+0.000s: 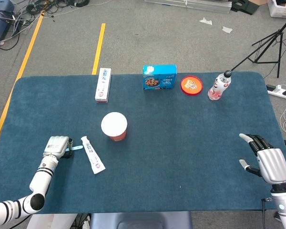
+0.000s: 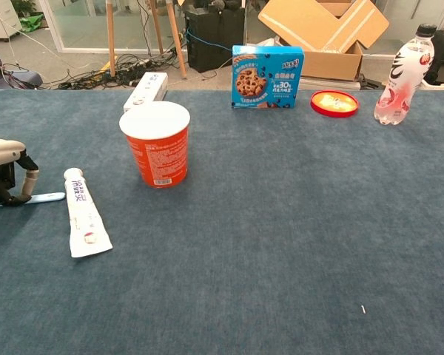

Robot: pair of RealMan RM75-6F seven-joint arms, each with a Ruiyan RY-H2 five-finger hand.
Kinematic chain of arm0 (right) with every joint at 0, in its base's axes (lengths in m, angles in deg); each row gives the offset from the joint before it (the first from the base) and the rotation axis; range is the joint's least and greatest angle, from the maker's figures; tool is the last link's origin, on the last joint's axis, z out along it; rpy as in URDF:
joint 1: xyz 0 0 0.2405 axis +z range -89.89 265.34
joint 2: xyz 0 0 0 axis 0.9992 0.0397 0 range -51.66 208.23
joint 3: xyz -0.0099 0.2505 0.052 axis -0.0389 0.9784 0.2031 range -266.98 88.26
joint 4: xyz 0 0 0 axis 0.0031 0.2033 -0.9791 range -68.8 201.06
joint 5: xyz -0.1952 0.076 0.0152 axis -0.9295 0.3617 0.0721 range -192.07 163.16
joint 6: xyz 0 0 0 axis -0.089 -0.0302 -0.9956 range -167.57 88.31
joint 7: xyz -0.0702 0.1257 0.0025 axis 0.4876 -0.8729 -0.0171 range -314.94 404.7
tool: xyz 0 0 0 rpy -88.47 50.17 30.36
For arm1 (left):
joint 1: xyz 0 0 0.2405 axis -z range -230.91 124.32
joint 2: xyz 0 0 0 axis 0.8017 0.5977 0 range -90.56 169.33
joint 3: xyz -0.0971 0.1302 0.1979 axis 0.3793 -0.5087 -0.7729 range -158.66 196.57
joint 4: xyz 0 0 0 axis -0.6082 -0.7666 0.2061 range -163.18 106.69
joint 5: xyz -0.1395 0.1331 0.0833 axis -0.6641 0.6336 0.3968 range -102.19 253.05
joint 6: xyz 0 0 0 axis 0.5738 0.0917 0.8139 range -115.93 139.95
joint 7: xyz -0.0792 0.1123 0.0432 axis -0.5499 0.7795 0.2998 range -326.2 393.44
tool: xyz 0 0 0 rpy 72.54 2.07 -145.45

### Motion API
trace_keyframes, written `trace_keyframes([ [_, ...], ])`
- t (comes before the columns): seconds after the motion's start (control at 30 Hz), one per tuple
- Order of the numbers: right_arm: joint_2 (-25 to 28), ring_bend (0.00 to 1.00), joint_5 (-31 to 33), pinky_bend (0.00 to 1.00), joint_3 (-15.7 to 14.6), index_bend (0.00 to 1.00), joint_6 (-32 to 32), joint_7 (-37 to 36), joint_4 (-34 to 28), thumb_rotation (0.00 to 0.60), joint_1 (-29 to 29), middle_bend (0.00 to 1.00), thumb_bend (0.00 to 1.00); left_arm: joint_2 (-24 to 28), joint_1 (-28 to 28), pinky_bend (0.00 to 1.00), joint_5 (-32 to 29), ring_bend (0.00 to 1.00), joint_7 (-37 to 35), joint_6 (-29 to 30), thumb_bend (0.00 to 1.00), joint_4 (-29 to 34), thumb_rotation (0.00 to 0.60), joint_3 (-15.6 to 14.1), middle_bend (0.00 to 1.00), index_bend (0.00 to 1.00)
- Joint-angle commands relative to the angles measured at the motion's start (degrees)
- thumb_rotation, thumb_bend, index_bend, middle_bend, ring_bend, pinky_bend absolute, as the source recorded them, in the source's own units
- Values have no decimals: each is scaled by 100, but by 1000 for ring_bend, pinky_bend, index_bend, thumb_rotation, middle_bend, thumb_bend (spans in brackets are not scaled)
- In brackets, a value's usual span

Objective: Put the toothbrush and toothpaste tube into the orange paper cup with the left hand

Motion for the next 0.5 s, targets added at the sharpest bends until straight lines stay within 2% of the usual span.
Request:
trace_keyframes([
  [0.03, 2, 223, 1, 522, -6, 216, -13, 9, -7, 600, 2, 260, 166, 52, 50, 1000, -91, 1000, 28, -28, 416, 69, 600, -17, 1000, 260],
  [0.43, 12, 223, 11, 523, -17, 216, -46, 18, -25, 600, 8, 260, 165, 67, 106, 1000, -111, 1000, -150, 47, 324, 110, 600, -13, 1000, 70],
  [0.5, 10, 223, 11, 523, -18, 216, -53, 16, -24, 600, 11, 260, 166, 80, 121, 1000, -133, 1000, -154, 24, 311, 120, 600, -29, 1000, 78],
])
